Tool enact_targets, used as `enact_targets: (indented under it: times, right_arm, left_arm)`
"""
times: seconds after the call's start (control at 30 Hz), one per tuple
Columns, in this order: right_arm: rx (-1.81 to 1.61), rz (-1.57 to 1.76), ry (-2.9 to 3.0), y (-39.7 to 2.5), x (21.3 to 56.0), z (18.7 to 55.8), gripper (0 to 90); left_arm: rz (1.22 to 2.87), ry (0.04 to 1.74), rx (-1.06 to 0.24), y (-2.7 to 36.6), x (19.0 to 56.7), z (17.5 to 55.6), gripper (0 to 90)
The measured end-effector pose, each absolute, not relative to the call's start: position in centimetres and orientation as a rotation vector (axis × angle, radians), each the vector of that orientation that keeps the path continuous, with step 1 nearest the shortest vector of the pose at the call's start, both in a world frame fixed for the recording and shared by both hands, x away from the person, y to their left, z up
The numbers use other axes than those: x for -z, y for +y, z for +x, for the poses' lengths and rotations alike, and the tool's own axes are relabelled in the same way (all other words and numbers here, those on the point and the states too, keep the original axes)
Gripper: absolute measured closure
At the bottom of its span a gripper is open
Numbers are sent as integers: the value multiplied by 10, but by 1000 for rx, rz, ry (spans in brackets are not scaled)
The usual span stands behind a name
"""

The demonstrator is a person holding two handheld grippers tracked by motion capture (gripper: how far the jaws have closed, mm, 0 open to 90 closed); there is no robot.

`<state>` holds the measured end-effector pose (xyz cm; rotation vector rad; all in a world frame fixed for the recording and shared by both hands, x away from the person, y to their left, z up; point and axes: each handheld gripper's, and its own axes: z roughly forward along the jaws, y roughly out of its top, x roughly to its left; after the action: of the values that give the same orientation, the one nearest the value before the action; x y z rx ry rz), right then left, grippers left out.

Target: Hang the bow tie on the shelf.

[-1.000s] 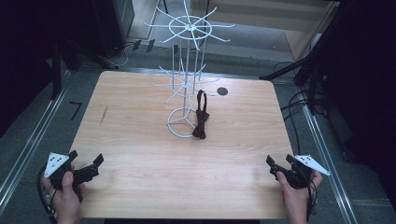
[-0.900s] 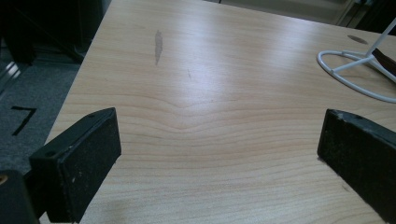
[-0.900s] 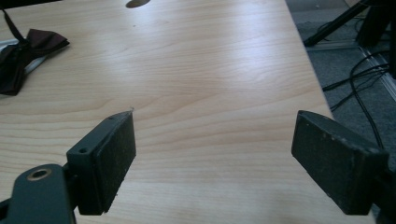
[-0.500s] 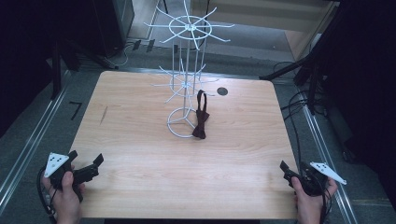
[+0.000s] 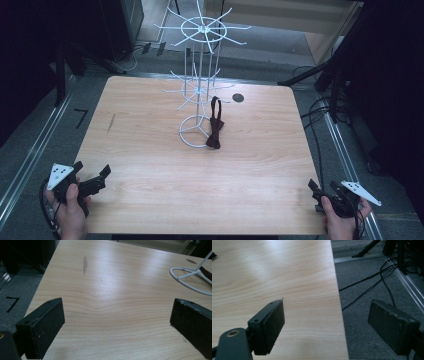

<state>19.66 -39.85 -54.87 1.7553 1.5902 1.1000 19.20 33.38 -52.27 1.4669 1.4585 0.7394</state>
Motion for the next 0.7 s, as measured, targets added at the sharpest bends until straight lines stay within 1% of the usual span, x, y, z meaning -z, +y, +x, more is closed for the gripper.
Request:
enact_targets:
  times: [0.3,0.7]
  right_arm:
    - [-1111,1768,1567,-404,552,187,145]
    - [-1080,1757,1522,-401,552,185,146]
  left_arm:
    - [1466,1461,-737,334,523,192,1]
    - [1468,1470,-725,335,523,193,0]
